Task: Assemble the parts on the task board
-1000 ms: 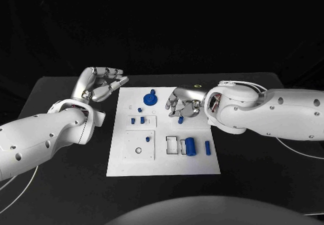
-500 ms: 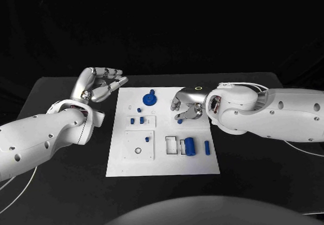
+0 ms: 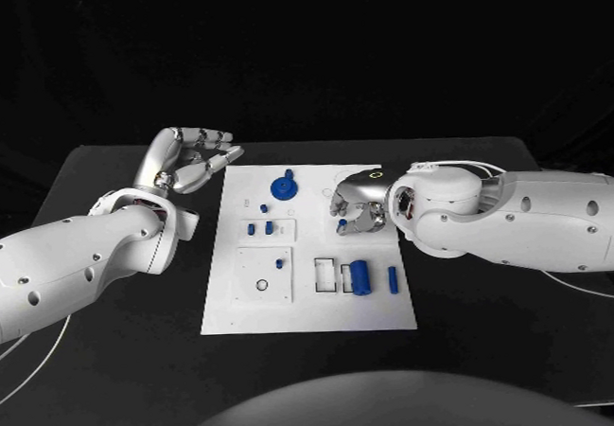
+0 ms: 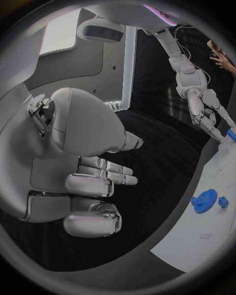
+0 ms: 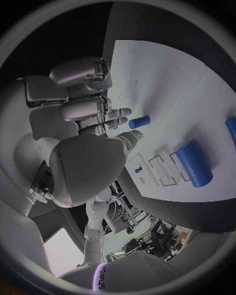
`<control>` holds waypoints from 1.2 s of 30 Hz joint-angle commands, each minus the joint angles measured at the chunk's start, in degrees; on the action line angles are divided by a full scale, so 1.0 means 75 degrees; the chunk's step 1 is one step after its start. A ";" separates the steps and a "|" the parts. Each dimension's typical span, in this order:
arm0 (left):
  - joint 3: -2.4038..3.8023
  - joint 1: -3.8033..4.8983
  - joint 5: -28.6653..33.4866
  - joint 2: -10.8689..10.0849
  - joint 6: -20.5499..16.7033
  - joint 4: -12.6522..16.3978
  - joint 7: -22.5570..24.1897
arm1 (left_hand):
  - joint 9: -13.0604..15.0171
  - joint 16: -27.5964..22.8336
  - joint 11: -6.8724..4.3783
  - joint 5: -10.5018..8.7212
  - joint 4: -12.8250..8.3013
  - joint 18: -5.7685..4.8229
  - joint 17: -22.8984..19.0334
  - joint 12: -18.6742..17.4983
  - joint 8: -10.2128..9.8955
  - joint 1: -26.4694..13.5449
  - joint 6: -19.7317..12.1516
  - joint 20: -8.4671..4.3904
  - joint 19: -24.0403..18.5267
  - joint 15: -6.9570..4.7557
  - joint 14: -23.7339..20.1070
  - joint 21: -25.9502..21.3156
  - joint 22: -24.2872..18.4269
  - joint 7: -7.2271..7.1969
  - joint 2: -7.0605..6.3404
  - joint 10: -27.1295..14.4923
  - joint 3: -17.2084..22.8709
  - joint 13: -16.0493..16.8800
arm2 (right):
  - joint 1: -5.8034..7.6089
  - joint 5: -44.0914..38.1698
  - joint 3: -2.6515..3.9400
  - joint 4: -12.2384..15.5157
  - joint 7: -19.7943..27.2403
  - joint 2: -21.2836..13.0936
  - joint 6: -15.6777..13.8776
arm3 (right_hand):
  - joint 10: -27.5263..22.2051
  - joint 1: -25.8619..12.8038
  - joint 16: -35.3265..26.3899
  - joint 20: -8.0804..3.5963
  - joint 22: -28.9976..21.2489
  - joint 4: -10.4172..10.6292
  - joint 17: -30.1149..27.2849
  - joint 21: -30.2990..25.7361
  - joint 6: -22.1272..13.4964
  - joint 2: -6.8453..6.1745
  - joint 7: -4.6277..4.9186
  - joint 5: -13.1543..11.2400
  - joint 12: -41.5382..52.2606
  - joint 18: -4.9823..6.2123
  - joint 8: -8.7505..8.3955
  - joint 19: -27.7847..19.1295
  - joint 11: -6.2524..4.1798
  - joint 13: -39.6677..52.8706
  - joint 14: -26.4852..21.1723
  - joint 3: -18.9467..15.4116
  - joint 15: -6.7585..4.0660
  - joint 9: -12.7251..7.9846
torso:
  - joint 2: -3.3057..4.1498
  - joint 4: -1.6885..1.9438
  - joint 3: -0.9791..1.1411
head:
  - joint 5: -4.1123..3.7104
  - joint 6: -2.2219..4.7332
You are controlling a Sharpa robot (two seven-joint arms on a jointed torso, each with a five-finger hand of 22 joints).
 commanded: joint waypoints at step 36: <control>0.0006 -0.0003 -0.0050 -0.0026 0.0105 0.0032 0.0080 | 0.0004 -0.0034 0.0004 0.0051 0.0012 -0.0002 0.1354 0.0036 -0.0016 0.0013 0.0071 0.0017 0.0270 0.0010 0.0618 -0.0037 0.1693 0.0007 0.0089 0.0036 -0.0043 -0.0009 | -0.0071 -0.0202 -0.0001 -0.0106 -0.0251 0.0126 0.0360 | 0.1403 0.0353 0.0031 -0.0131 0.2010 -0.0118 0.2012 0.0034 0.0906 0.0069 -0.0140 -0.0024 -0.0200 -0.0052 0.0109 0.0813 -0.0235 -0.0207 0.0797 0.0316 -0.0172 -0.0055 | -0.0007 0.0002 0.0000 | -0.0025 0.0001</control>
